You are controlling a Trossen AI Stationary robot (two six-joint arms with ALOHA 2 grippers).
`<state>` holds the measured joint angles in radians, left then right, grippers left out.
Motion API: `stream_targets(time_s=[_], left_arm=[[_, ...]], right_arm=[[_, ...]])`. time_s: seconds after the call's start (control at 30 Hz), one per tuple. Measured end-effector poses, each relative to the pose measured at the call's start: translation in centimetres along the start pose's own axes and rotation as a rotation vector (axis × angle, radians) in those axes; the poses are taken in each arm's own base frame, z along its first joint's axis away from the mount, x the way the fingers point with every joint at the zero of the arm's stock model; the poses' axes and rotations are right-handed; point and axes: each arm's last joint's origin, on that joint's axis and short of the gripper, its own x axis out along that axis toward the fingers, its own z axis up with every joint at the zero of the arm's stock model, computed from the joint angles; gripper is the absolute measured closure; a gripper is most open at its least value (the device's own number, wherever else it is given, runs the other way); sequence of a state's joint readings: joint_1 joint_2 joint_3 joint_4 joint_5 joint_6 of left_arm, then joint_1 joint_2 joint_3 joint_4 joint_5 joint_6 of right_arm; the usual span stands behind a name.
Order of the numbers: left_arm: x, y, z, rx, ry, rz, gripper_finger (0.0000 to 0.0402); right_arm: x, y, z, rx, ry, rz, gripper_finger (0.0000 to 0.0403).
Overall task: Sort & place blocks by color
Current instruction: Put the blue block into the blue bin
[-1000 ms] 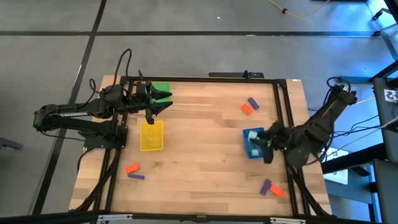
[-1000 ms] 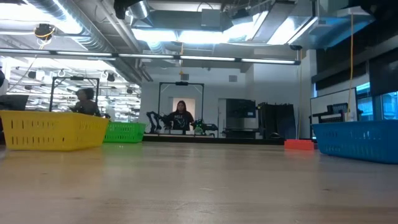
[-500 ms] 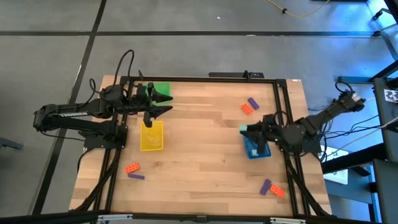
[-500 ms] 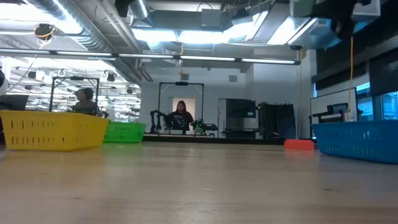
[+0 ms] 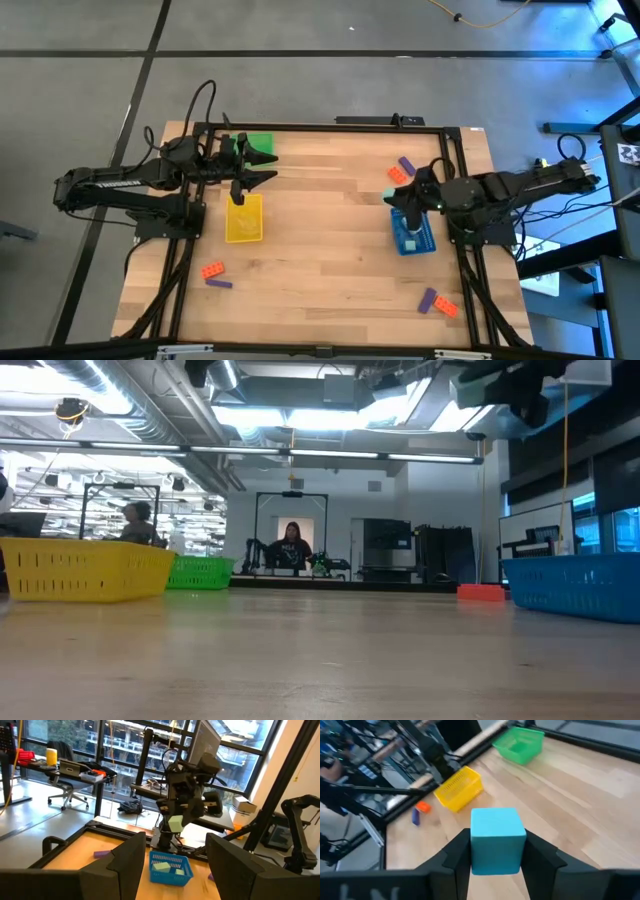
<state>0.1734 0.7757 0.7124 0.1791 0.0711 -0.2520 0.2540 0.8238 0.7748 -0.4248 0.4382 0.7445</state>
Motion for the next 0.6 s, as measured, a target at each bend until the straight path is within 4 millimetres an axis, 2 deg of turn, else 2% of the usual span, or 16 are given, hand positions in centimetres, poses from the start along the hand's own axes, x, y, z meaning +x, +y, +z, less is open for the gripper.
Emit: stream_targets(time_s=[0.17,0.6], left_arm=[[0.0,0.0,0.0,0.000,0.000,0.001,0.0202],[0.0,0.0,0.0,0.000,0.000,0.002,0.0202]], right_arm=[[0.2,-1.0,-0.9,0.040,0.145,-0.085,0.0269],[2.4,-3.3,-7.0,0.082,0.847,-0.430,0.0269]])
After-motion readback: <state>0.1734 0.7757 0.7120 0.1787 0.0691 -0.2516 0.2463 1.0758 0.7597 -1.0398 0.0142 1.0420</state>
